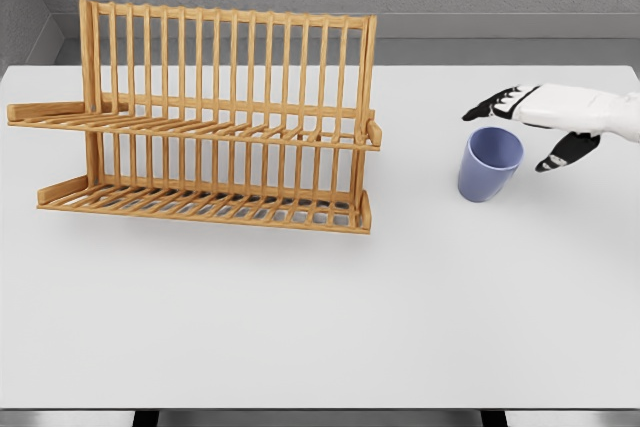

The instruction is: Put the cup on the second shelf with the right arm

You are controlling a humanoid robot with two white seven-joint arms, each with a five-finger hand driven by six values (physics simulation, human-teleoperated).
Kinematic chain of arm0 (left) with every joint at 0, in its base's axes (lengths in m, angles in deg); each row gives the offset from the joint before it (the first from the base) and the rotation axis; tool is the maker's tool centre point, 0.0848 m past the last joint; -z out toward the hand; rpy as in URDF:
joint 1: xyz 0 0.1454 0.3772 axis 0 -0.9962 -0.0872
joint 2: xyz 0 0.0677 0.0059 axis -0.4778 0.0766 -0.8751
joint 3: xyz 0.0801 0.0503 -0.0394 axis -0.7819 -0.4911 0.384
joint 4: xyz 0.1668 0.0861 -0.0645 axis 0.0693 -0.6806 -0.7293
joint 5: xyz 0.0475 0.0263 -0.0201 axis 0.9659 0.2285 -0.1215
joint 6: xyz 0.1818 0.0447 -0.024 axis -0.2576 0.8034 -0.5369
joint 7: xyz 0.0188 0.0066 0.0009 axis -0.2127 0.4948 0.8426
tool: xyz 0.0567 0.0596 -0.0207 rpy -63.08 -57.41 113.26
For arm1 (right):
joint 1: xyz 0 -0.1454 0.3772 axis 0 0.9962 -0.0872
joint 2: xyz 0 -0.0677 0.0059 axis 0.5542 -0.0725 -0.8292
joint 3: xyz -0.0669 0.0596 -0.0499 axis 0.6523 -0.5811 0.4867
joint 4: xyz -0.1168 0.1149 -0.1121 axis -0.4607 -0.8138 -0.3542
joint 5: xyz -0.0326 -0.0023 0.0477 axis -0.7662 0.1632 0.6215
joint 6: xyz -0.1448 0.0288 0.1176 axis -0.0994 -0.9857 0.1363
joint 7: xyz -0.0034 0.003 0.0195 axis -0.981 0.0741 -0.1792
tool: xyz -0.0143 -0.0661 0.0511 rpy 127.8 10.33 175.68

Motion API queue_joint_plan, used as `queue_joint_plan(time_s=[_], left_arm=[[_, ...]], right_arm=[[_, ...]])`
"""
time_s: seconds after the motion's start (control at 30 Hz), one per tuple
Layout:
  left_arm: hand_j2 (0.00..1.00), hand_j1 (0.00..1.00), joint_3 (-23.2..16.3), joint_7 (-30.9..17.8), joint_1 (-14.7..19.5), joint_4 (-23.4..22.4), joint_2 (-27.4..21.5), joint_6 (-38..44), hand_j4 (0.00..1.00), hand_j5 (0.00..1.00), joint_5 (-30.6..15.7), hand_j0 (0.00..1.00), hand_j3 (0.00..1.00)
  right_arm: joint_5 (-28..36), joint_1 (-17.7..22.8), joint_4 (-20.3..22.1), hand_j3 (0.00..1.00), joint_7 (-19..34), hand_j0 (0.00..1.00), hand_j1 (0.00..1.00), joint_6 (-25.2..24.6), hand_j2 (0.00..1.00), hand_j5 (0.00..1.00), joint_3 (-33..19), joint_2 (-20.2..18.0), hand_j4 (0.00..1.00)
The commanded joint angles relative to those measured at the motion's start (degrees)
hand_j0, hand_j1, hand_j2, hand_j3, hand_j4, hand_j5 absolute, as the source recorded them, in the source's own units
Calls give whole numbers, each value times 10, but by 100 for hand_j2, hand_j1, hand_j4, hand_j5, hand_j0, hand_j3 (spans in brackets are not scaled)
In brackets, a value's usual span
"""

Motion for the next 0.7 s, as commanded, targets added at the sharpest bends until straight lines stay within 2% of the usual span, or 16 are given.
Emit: queue_joint_plan(time_s=[0.0,0.1,0.17,0.67], left_arm=[[100,100,0,0,0,0,0,0,100,100,0,100,100],[100,100,0,0,0,0,0,0,100,100,0,100,100],[100,100,0,0,0,0,0,0,100,100,0,100,100],[100,100,0,0,0,0,0,0,100,100,0,100,100]], right_arm=[[3,0,-3,100,0,100,100,-2,100,100,16,5,100],[3,-2,-15,100,0,100,100,-2,100,100,20,11,100],[3,-19,-39,100,0,100,100,-2,100,100,44,23,100],[3,-23,-46,100,0,100,100,-2,100,100,49,31,100]])
